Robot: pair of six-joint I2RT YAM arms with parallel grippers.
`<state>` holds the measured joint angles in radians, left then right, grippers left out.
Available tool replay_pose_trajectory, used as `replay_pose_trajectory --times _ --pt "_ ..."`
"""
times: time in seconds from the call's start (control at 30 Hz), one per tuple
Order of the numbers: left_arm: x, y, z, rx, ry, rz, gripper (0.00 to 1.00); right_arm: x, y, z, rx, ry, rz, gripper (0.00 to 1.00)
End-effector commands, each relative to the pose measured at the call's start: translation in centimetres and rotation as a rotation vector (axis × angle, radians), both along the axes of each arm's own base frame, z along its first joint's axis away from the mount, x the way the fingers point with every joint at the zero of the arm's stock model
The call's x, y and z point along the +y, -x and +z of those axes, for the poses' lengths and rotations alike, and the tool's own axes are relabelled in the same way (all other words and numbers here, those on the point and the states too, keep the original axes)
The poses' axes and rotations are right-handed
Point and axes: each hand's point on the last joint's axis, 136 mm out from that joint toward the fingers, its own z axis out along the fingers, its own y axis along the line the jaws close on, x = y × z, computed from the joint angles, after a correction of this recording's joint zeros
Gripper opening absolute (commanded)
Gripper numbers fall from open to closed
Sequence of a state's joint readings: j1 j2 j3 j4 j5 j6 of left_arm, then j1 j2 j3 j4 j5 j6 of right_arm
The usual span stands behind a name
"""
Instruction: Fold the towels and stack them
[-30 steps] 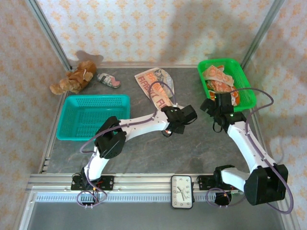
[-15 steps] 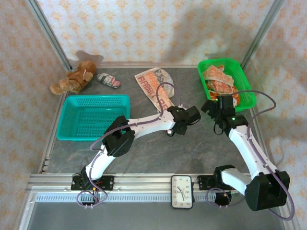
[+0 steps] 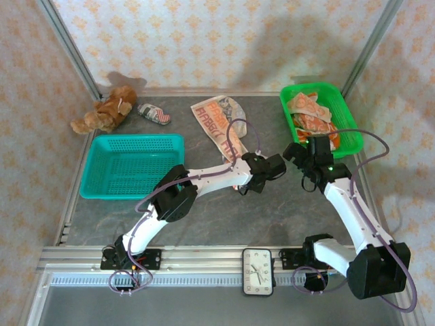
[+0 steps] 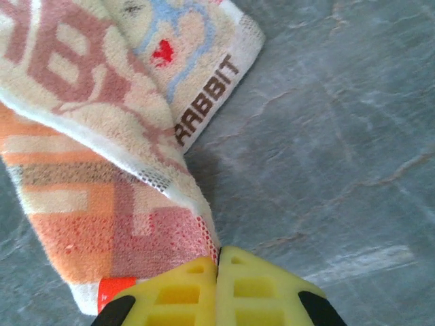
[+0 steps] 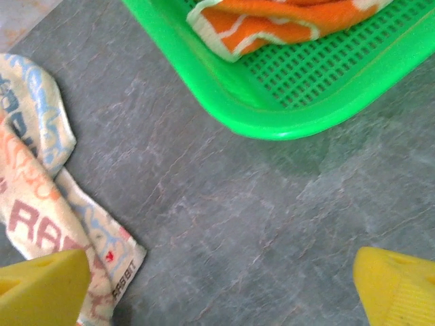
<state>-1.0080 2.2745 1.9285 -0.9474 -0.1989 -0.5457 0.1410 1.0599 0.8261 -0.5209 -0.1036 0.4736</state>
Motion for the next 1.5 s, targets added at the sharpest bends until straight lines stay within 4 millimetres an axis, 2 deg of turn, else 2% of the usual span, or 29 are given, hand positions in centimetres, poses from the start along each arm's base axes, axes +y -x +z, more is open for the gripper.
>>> replay_pose_trajectory --times 0.0,0.2,0.3,0.5,0.6,0.8,0.9,1.23,1.47 --pt "3.0 -0.7 4.8 -0.103 -0.007 0.054 0.0 2.0 -0.6 -0.6 0.012 -0.072 0.071 0.91" --pt "7.5 -1.2 8.9 -0.168 0.161 0.195 0.0 5.7 -2.1 -1.3 0.025 -0.086 0.174 0.71" --pt "9.9 -1.2 10.2 -0.196 0.237 0.268 0.0 8.1 -2.8 -2.4 0.051 -0.09 0.234 0.62" --pt "13.2 -1.2 9.5 -0.175 0.311 0.358 0.0 12.9 -3.6 -5.7 0.137 -0.077 0.362 0.46" --pt "13.9 -1.0 9.1 -0.171 0.299 0.374 0.0 14.8 -3.7 -7.3 0.178 -0.06 0.407 0.42" --pt "14.2 -1.0 8.7 -0.166 0.312 0.388 0.0 17.7 -3.1 -10.1 0.243 -0.033 0.476 0.39" --pt "14.2 -1.1 8.8 -0.165 0.311 0.389 0.0 18.3 -3.0 -11.4 0.272 -0.01 0.487 0.37" --pt "13.9 -1.4 8.2 -0.139 0.312 0.382 0.0 18.4 -2.9 -14.4 0.333 0.054 0.499 0.37" --pt "13.7 -1.5 8.2 -0.134 0.316 0.378 0.0 18.7 -3.2 -14.0 0.318 0.091 0.503 0.36"
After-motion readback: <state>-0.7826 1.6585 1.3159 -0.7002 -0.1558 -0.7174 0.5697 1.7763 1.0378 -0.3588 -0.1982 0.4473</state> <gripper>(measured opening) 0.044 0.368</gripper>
